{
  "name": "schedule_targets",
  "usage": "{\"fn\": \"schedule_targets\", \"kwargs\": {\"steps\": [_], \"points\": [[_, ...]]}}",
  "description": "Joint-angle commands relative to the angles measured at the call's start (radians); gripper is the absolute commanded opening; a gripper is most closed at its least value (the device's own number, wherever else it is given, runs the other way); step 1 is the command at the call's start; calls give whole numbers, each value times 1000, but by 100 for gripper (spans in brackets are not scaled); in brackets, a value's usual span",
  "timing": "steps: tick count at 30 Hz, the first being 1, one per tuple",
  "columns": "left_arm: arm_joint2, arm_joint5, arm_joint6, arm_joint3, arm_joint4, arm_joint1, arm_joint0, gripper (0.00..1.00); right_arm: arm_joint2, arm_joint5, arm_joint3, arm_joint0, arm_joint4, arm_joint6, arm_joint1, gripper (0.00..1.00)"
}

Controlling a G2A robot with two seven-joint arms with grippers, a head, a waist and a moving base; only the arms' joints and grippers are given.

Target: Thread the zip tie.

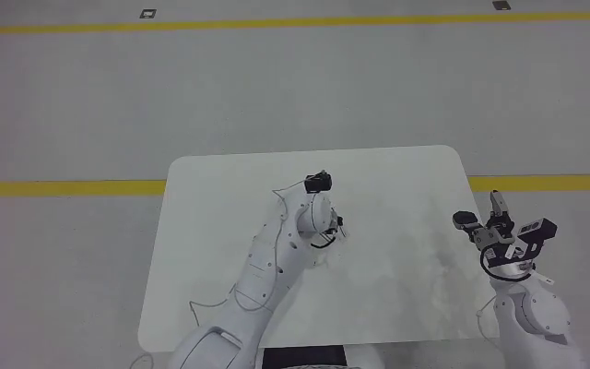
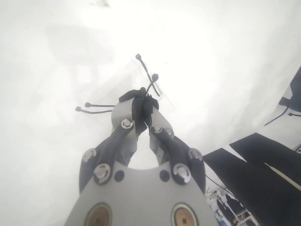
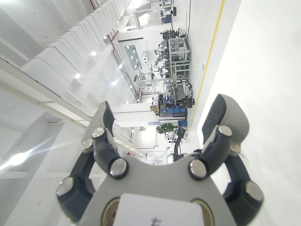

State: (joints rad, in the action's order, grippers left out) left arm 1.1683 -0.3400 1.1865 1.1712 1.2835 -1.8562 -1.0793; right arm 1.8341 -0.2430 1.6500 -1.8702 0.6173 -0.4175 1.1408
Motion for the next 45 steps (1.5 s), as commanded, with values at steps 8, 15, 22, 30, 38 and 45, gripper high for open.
{"fn": "schedule_targets", "kwargs": {"steps": [8, 15, 22, 30, 38, 45], "points": [[69, 110, 159, 145, -230, 32, -16, 0, 0, 0, 0, 0, 0, 0, 0, 100], [102, 209, 185, 146, -307, 44, -12, 0, 0, 0, 0, 0, 0, 0, 0, 100], [105, 274, 187, 134, -358, 52, -17, 0, -15, 24, 8, 12, 31, -67, -1, 100], [10, 543, 204, -72, -618, 127, 105, 0, 27, 130, -199, 151, 107, -725, -41, 100], [-144, 466, 204, -218, -944, 204, 217, 0, -42, 41, -249, 227, -2, -855, -51, 100], [-175, 470, 204, -223, -951, 215, 244, 0, -47, 35, -251, 229, -2, -848, -50, 100]]}}
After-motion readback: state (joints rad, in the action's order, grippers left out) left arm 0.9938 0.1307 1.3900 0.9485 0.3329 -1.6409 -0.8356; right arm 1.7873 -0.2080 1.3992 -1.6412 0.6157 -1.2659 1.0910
